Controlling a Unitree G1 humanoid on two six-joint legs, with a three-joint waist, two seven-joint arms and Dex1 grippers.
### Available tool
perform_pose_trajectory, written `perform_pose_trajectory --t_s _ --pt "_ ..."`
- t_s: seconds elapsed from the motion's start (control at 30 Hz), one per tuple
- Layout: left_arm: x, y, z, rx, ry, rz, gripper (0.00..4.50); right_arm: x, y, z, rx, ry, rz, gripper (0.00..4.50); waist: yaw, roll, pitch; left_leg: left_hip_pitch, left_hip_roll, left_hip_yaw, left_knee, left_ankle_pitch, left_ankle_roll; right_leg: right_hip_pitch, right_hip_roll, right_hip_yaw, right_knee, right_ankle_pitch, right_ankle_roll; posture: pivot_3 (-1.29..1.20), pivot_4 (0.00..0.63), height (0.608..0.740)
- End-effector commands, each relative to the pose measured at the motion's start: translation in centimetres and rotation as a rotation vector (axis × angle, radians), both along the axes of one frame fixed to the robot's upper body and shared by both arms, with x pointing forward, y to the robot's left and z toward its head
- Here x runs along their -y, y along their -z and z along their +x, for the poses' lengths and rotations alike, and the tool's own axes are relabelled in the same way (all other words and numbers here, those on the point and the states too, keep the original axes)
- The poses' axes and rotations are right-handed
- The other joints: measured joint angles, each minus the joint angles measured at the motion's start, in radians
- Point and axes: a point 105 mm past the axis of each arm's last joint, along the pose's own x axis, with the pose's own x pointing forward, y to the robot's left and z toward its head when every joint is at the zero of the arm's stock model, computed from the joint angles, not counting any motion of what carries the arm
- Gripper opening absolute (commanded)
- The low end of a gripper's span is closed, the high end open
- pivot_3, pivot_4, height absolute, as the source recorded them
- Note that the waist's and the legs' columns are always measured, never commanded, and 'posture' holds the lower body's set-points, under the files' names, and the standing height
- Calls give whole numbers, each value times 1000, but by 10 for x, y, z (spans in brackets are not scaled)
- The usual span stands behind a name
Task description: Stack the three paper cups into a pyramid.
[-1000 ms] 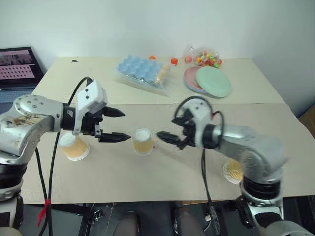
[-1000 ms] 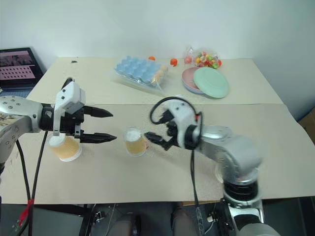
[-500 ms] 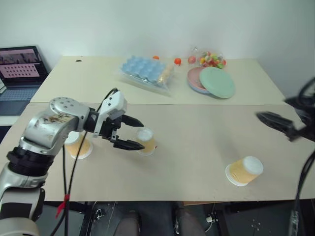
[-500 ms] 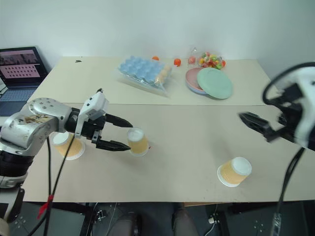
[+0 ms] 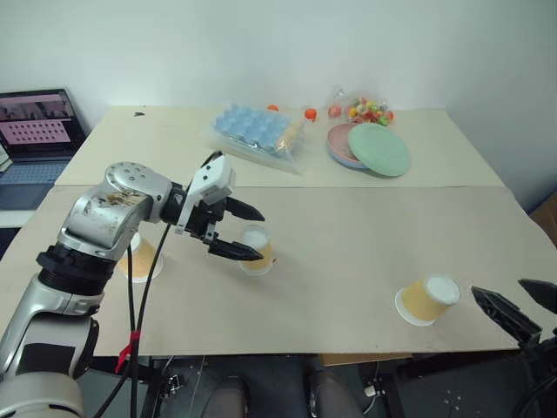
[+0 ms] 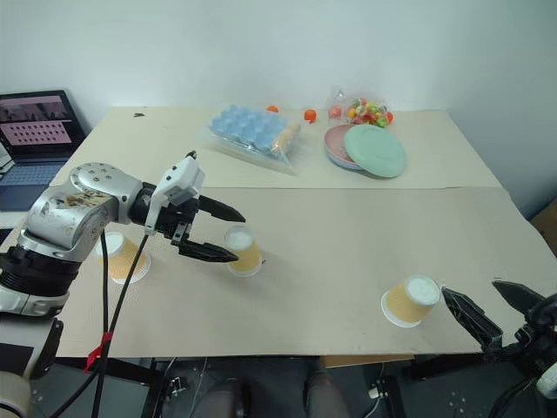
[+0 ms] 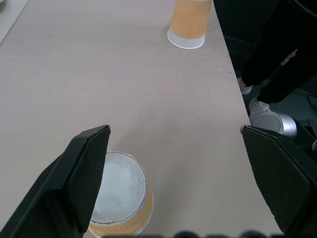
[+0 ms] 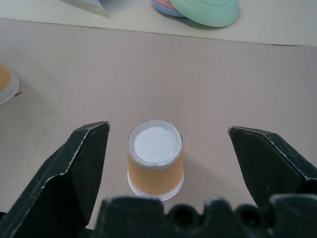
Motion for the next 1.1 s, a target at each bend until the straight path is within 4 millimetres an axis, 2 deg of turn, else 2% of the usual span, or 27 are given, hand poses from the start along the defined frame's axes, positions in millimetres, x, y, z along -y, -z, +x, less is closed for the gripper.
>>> perform_pose_trajectory --t_s 0.03,0.2,0.33,0.57,0.73,0.93,1.1 --pt "3 -14 0 56 6 -9 4500 -16 8 4 72 -22 -13 4477 0 2 0 0 0 0 0 0 0 -1 0 0 0 0 0 0 150 736" --pt "4 -16 1 58 -4 -12 4500 -24 24 11 91 -12 -4 4477 -1 2 0 0 -1 0 0 0 0 -2 0 0 0 0 0 0 150 736" --pt "2 -19 1 66 -19 -8 4500 -23 53 18 71 41 -13 4477 1 2 0 0 0 0 0 0 0 -2 0 0 0 0 0 0 150 736" --pt "-1 -22 1 76 -32 -3 4500 -22 66 26 96 48 -29 4477 0 3 0 1 -1 0 0 0 0 -2 0 0 0 0 -1 0 150 736" --pt "-2 -23 1 78 -40 -3 4500 -15 60 28 133 65 -35 4477 1 3 0 1 -1 0 0 0 0 -2 0 0 1 0 -1 0 150 736" --pt "-3 -20 0 74 -39 1 4500 -9 32 27 192 56 -48 4477 3 3 0 1 -1 0 0 0 0 -2 0 0 0 0 -1 0 150 736" --pt "-2 -18 0 66 -29 -2 4500 -15 14 25 212 32 -53 4477 4 3 0 1 -1 0 0 0 0 -2 0 0 1 0 -1 0 150 736"
